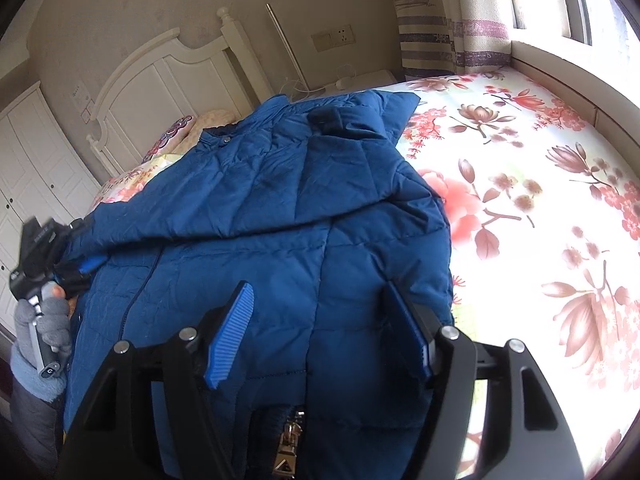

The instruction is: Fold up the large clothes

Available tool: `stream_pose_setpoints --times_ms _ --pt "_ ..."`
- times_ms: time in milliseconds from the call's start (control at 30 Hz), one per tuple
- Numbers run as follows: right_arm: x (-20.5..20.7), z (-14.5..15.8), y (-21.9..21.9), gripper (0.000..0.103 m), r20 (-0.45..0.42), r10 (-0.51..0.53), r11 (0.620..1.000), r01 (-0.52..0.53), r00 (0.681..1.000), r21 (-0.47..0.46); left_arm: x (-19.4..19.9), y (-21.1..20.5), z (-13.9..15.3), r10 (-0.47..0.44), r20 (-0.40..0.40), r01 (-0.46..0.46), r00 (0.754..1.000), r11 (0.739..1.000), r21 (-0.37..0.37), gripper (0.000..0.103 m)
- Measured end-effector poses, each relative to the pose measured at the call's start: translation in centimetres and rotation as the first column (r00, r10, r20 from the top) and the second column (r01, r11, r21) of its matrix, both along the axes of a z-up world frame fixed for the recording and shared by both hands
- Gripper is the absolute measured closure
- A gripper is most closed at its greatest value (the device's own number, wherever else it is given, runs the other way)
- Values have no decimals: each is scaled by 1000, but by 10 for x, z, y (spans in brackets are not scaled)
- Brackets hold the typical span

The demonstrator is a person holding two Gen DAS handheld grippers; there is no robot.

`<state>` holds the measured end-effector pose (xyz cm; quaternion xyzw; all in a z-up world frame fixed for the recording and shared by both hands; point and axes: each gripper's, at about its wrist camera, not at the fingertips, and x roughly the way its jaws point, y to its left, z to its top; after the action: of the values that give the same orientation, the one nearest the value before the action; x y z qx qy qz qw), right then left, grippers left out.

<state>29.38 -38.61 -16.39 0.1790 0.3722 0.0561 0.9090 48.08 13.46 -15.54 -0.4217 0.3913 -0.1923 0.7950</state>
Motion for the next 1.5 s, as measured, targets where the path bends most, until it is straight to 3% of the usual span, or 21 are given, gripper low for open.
stream_pose_setpoints --times_ms 133,233,367,467,567,667,767,833,967,1000,1033,1133,1233,1300,1367,1400,1467,1500 --pt "1 0 1 36 -5 -2 1000 2 1000 -14 10 -4 8 1 -8 -1 1000 1000 17 33" --pt "0 0 1 36 -6 -3 1000 3 1000 -14 12 -12 10 9 -10 -8 1000 998 69 37" --pt "-2 6 -3 36 -19 -36 999 36 999 -26 7 -13 1 4 1 -4 1000 991 136 61" --pt "3 19 -3 36 1 -65 991 65 998 -118 5 -16 0 -6 30 1 1000 984 177 64" --pt "23 29 -1 36 -12 -64 966 59 998 -252 3 -26 6 -36 69 18 997 971 239 64" --pt "51 15 9 37 -132 -29 904 -31 991 -426 0 -29 5 -58 90 33 994 967 254 65" --pt "60 16 18 38 -113 -10 854 -51 994 -519 -1 -27 4 -70 97 45 993 969 244 66" --pt "65 17 22 45 -80 -23 813 -28 997 -581 -2 -29 5 -84 109 55 991 967 247 66" --pt "72 12 26 68 -39 9 794 -31 999 -607 -6 -33 8 -115 137 73 984 958 278 66" --pt "67 11 26 81 -25 13 800 -25 1000 -600 -6 -35 9 -124 140 80 982 956 283 66" --pt "65 12 22 83 -9 2 815 -6 1000 -580 -6 -38 8 -139 138 95 981 954 285 66" --pt "60 13 -1 84 22 -58 876 61 998 -479 -3 -45 5 -160 112 117 981 941 316 66" --pt "56 8 0 83 -21 -71 882 53 997 -468 -2 -43 4 -154 107 112 982 941 318 66" --pt "57 8 2 79 -76 -53 874 10 996 -486 -2 -38 3 -142 104 105 984 950 295 66" --pt "53 20 -9 69 -84 -58 913 19 995 -408 -1 -35 2 -138 102 104 985 954 280 66" --pt "50 28 -17 59 -65 -67 935 40 996 -353 -1 -35 2 -137 102 103 985 955 279 66" --pt "46 45 -29 57 -1 -92 959 88 996 -270 -2 -38 3 -143 108 105 984 949 297 66" --pt "51 52 -27 57 17 -89 956 90 996 -279 -3 -40 5 -150 114 108 982 944 313 66"
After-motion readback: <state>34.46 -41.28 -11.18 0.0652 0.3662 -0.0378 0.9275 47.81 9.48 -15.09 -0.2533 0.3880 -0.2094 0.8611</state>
